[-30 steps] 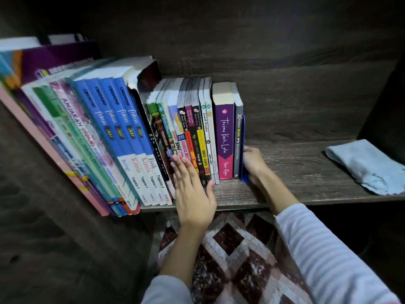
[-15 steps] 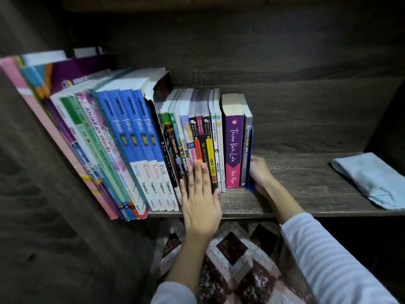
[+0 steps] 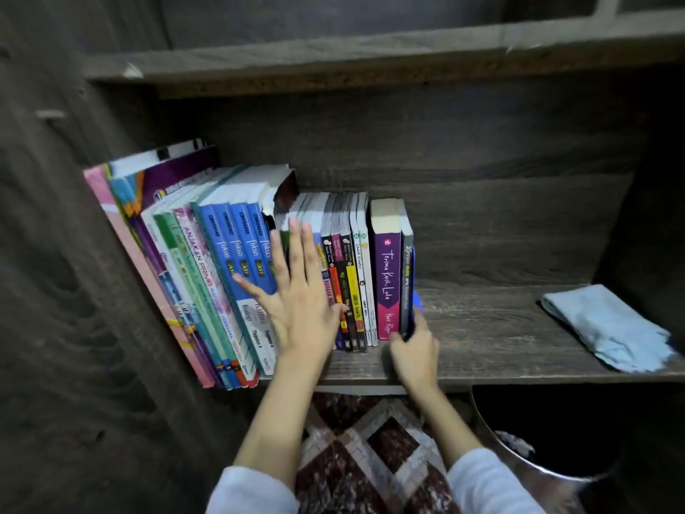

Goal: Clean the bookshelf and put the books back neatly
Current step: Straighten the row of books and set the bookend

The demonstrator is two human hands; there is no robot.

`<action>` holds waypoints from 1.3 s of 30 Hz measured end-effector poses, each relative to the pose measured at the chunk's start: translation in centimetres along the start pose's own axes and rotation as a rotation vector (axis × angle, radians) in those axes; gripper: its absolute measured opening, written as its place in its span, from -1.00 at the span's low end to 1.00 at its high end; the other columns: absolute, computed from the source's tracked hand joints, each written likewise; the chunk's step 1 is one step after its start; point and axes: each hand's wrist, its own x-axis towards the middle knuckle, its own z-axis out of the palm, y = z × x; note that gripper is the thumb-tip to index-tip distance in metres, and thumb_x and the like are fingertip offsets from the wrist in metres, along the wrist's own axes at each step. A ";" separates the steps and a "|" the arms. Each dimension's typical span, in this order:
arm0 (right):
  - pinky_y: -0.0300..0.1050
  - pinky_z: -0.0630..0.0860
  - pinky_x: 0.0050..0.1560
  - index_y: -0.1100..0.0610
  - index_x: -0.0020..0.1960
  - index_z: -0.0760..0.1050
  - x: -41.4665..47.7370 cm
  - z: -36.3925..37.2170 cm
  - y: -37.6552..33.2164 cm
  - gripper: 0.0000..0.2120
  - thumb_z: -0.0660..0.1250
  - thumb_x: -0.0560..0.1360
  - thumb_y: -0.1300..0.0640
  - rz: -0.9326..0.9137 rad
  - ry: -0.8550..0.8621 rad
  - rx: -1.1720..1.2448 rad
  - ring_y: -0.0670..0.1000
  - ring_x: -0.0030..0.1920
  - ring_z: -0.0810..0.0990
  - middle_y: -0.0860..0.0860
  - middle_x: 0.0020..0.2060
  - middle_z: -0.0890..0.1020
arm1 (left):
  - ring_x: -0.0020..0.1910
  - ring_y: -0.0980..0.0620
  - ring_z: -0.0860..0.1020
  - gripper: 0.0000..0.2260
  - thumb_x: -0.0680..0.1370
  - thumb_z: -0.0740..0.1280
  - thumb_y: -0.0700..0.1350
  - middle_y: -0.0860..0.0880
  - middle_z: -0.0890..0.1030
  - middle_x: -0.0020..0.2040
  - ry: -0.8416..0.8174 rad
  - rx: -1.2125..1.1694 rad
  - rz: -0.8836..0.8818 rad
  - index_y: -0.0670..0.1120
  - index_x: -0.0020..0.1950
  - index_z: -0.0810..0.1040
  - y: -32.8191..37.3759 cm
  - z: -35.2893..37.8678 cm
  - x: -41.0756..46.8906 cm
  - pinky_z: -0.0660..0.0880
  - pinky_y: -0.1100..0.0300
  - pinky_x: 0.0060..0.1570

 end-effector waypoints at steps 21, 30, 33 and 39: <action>-0.06 0.22 0.40 0.20 0.50 -0.20 -1.2 1.4 -1.2 0.32 0.57 0.11 -0.26 -0.061 -0.025 -0.354 0.08 0.45 0.23 0.12 0.46 0.21 | 0.47 -0.13 -0.25 0.12 0.17 0.56 0.19 -0.02 0.15 0.51 0.012 0.038 0.052 -0.01 0.47 -0.12 -0.1 -0.9 1.5 -0.25 -0.49 0.16; -0.04 0.02 0.44 0.18 0.50 -0.26 -1.1 1.1 -1.3 0.33 0.57 0.12 -0.25 -0.072 -0.077 -0.325 0.02 0.50 0.10 0.09 0.50 0.11 | 0.41 -0.21 -0.37 0.02 0.25 0.54 0.12 -0.08 0.01 0.49 -0.029 0.034 0.062 0.03 0.43 -0.12 0.6 -1.2 1.5 -0.33 -0.45 0.14; -0.01 -0.02 0.45 0.16 0.50 -0.29 -0.9 1.0 -1.3 0.32 0.57 0.15 -0.22 -0.092 -0.097 -0.288 0.01 0.50 0.06 0.08 0.50 0.07 | 0.41 -0.23 -0.37 0.01 0.24 0.56 0.08 -0.10 0.00 0.49 -0.024 0.026 0.056 0.00 0.43 -0.08 0.8 -0.9 1.6 -0.32 -0.45 0.14; -0.05 0.00 0.43 0.17 0.50 -0.24 -1.2 1.2 -1.3 0.31 0.58 0.13 -0.20 -0.083 -0.045 -0.284 0.01 0.49 0.11 0.09 0.49 0.11 | 0.43 -0.24 -0.36 0.00 0.24 0.56 0.08 -0.11 0.00 0.50 -0.018 0.059 0.057 -0.03 0.45 -0.04 1.0 -0.8 1.3 -0.33 -0.44 0.14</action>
